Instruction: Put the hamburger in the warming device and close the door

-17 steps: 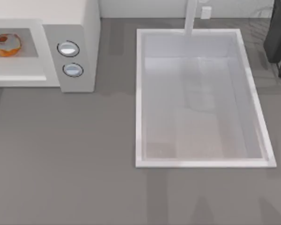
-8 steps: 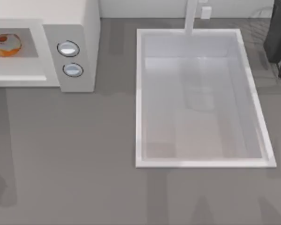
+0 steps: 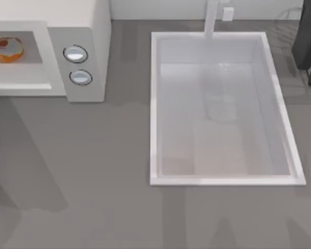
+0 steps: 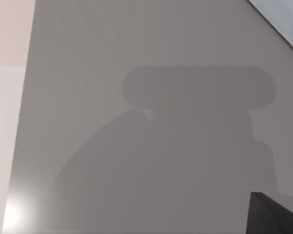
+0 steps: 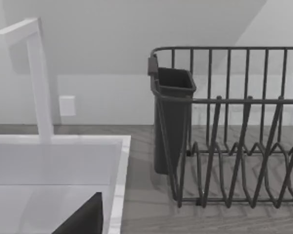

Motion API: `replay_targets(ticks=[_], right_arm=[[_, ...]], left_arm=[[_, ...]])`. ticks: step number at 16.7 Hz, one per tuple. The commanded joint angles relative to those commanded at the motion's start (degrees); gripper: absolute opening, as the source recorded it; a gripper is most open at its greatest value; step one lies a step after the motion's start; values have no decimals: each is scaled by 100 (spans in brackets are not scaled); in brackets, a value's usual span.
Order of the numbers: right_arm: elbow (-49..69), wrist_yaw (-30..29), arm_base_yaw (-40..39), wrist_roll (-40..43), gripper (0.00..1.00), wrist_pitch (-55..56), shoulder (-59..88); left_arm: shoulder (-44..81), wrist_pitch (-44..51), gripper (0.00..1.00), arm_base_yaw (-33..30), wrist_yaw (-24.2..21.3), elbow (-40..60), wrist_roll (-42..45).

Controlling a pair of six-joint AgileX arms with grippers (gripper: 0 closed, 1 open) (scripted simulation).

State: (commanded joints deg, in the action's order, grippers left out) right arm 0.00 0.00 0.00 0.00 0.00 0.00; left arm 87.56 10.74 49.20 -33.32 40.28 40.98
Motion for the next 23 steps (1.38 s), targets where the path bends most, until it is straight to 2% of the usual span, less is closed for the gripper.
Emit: replay_targets(ticks=[3,11,18,20,23], right_arm=[[0,0,0,0,100,0,0],[0,0,0,0,100,0,0],[0,0,0,0,100,0,0],[0,0,0,0,100,0,0],[0,0,0,0,100,0,0]], left_arm=[[-209,-62,0,-207,126,-165,-195],[-1667,-497,0,-1750,1049,-1396,-1608],[-1801,-528,0,-1954,1179,-1515,-1809],[-1901,-540,0,-2269,1409,-1572,-2062],[-2146,-565,0,-3105,1957,-1716,-2665]])
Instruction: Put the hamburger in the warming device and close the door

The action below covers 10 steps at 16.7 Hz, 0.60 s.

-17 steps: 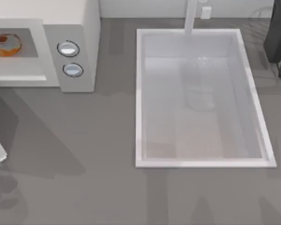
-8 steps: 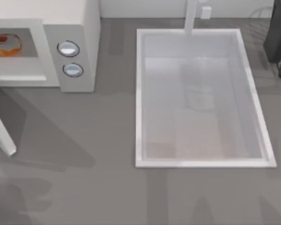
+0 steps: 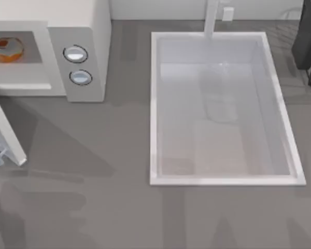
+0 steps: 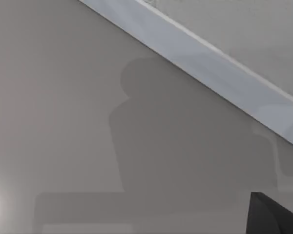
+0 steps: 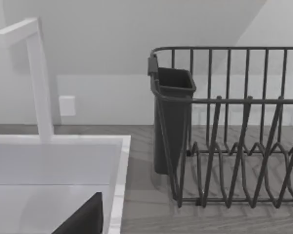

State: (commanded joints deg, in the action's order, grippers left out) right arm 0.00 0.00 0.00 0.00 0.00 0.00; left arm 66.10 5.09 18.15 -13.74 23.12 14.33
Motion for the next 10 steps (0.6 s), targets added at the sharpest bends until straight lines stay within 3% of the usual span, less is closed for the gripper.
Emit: replay_targets(ticks=[5,10], right_arm=[[0,0,0,0,100,0,0],[0,0,0,0,100,0,0]], left_arm=[[-487,-35,0,-1514,992,-293,-1087],[-628,-44,0,-1839,1264,-378,-1384]])
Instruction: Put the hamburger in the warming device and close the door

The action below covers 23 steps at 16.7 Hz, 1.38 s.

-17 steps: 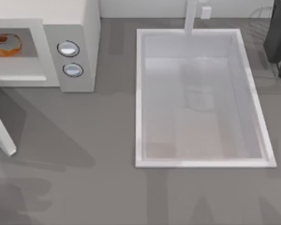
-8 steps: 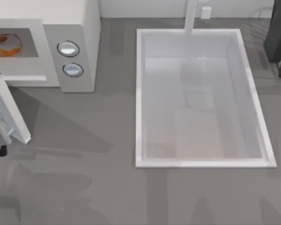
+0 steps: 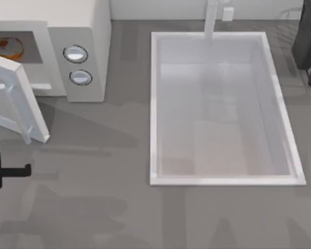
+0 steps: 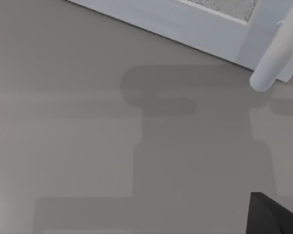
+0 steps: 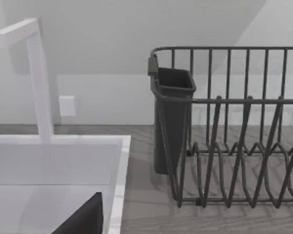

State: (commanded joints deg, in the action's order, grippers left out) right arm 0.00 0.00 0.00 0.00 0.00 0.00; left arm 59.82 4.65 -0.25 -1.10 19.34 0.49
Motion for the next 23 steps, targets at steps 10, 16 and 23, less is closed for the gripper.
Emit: replay_targets(ticks=[10,16,23], right_arm=[[0,0,0,0,100,0,0],[0,0,0,0,100,0,0],[0,0,0,0,100,0,0]], left_arm=[[1736,-640,0,-13,-12,971,2],[2957,-1212,0,-43,0,1734,-1],[3169,-1199,0,-31,-1,1952,1]])
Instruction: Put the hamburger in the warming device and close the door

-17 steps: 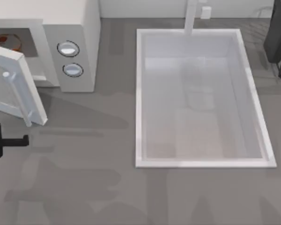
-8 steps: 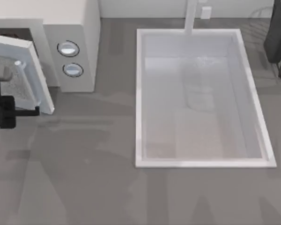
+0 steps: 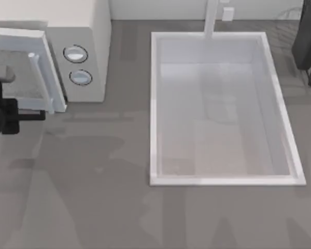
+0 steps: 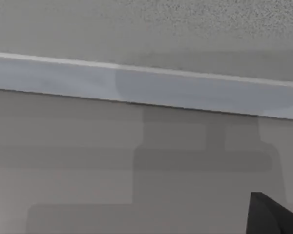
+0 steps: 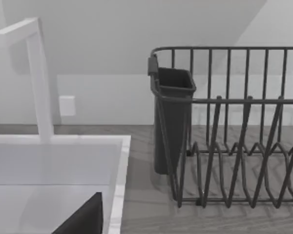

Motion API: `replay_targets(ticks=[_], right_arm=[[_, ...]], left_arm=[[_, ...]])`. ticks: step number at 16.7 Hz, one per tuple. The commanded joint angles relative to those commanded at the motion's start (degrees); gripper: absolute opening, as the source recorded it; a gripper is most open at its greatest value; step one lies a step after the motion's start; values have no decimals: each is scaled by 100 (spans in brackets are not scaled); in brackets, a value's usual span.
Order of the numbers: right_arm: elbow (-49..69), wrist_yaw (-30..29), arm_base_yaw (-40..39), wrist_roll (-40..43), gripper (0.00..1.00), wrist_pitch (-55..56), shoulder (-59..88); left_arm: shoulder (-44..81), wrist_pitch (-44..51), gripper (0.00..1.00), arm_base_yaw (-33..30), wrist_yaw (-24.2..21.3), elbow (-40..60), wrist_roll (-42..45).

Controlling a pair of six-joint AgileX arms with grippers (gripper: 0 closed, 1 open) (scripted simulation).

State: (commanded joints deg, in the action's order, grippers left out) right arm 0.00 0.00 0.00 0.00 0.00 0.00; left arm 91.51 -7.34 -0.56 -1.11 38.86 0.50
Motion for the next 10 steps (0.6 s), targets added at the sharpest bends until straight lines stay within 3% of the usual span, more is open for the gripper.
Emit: replay_targets(ticks=[6,10], right_arm=[[0,0,0,0,100,0,0],[0,0,0,0,100,0,0]], left_arm=[[1430,106,0,-19,10,1604,-17],[1875,174,0,-37,7,2054,-14]])
